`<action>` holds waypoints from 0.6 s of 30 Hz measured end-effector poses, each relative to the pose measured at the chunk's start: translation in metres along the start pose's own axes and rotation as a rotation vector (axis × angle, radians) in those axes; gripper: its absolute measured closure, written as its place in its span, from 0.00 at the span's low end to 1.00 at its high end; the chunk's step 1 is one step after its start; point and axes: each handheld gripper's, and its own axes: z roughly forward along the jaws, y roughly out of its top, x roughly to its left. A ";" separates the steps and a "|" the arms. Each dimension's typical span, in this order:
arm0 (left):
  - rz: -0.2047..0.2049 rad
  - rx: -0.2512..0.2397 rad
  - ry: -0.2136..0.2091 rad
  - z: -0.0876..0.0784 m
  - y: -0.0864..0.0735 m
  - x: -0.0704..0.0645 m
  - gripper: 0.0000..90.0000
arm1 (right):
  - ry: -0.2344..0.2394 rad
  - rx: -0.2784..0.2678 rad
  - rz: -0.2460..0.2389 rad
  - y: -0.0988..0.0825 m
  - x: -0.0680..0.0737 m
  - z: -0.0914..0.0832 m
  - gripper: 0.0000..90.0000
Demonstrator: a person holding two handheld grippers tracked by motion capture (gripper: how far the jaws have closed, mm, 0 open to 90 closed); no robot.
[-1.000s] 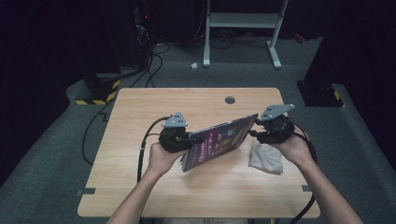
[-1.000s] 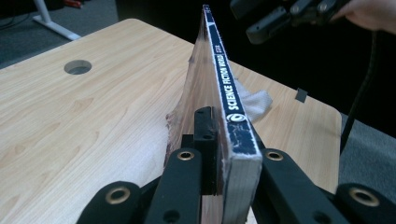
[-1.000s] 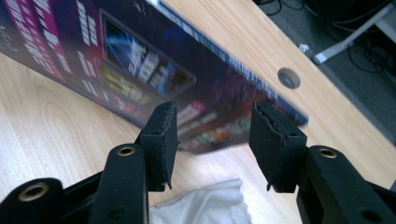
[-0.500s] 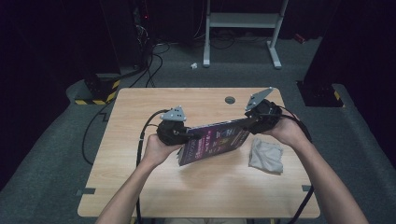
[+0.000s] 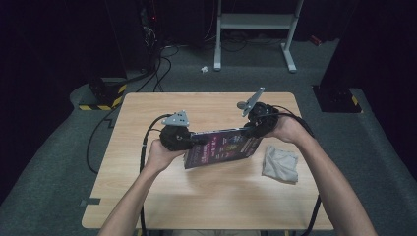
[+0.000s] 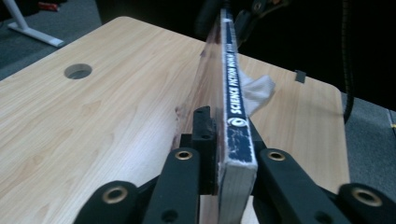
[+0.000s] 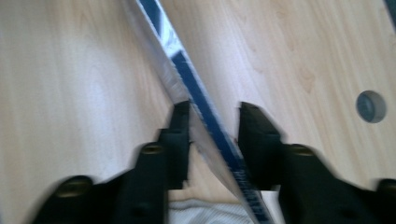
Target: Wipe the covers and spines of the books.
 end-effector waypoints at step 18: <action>-0.192 0.014 0.235 0.015 -0.007 0.018 0.40 | 0.029 -0.027 -0.032 0.000 0.019 0.001 0.93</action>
